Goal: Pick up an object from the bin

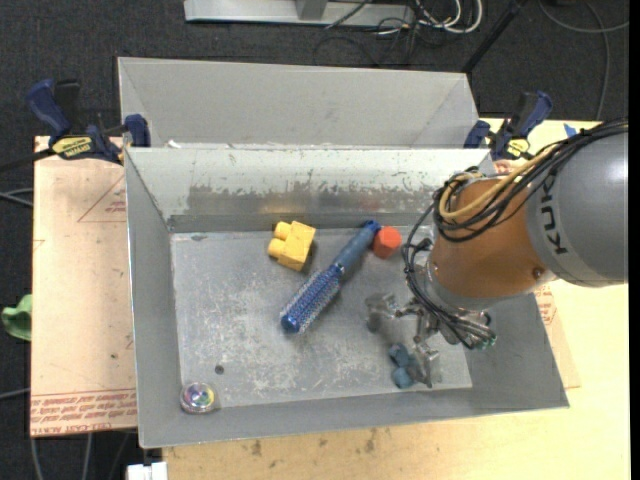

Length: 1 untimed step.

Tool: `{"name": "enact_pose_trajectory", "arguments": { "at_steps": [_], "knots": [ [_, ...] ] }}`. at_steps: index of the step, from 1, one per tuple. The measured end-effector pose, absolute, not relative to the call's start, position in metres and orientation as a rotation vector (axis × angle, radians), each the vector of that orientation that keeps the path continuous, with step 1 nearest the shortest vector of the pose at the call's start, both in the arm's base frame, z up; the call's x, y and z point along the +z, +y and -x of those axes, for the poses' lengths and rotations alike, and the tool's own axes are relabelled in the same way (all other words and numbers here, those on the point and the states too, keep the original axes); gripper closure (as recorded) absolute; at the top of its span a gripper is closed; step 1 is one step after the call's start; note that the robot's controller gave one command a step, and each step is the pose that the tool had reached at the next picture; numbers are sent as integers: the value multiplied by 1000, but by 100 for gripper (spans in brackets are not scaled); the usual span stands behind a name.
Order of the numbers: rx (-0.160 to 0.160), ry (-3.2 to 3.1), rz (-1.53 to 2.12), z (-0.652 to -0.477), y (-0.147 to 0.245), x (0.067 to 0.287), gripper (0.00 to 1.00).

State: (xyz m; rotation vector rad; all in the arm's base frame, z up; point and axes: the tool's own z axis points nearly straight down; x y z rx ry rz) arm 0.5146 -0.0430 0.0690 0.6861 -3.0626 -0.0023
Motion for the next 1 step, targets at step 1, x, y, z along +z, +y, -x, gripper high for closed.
{"name": "enact_pose_trajectory", "arguments": {
  "at_steps": [1],
  "knots": [
    [1, -3013, -896, -493, -47, 70, 0]
  ]
}}
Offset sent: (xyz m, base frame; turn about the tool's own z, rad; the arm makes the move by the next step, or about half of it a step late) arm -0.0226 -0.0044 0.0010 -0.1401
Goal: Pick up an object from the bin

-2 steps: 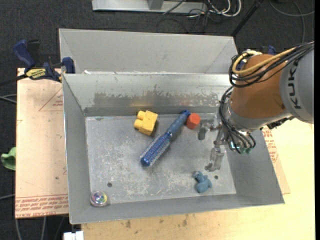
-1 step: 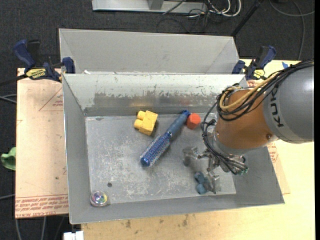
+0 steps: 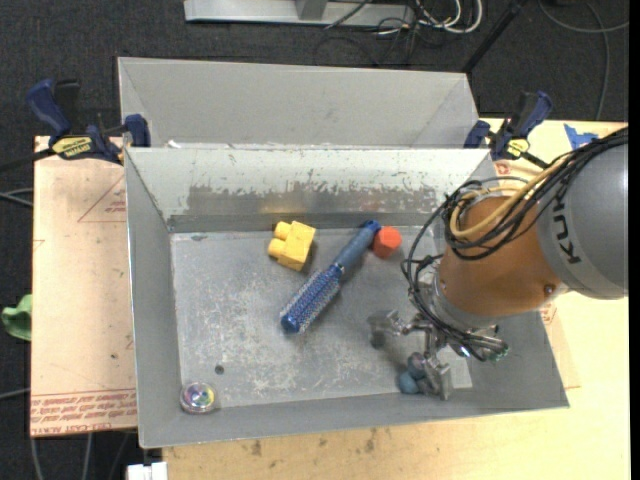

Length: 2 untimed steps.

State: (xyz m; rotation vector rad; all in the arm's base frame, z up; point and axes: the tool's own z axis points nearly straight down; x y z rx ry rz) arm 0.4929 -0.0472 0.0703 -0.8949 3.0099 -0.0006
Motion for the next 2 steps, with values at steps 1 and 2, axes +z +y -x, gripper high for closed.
{"name": "enact_pose_trajectory", "arguments": {
  "at_steps": [1, 2],
  "knots": [
    [0, 3011, 899, -493, -47, 71, 100],
    [-5, 3003, 887, -507, -53, 198, 100]
  ]
}}
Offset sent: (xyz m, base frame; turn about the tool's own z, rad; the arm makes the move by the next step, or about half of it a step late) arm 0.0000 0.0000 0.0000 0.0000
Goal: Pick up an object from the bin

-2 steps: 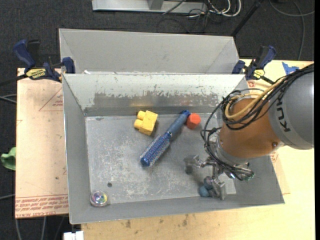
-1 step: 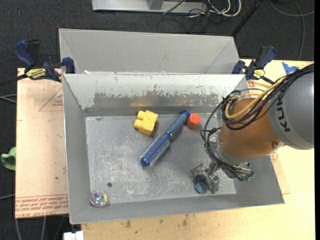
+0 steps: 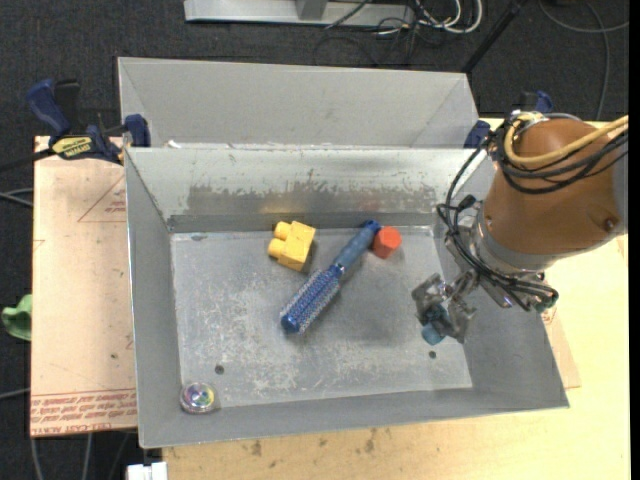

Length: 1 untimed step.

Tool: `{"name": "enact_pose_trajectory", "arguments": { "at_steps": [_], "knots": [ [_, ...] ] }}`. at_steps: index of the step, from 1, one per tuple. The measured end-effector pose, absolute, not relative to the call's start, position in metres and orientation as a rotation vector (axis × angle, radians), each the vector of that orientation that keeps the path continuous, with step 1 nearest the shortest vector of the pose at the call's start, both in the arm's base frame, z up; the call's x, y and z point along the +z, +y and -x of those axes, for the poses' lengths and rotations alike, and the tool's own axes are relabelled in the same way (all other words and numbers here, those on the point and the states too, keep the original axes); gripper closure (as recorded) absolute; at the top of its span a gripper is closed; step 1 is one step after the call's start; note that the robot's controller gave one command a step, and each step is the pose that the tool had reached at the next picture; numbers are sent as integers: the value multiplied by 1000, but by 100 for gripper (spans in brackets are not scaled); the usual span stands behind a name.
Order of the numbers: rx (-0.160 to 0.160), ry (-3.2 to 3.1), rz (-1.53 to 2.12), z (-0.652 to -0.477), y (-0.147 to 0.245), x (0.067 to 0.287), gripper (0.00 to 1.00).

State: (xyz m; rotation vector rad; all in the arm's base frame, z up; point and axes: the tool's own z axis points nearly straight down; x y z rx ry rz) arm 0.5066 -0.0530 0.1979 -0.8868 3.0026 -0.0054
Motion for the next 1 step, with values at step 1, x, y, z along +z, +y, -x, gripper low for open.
{"name": "enact_pose_trajectory", "arguments": {
  "at_steps": [1],
  "knots": [
    [-2, 2815, 1381, -519, -51, 245, 100]
  ]
}}
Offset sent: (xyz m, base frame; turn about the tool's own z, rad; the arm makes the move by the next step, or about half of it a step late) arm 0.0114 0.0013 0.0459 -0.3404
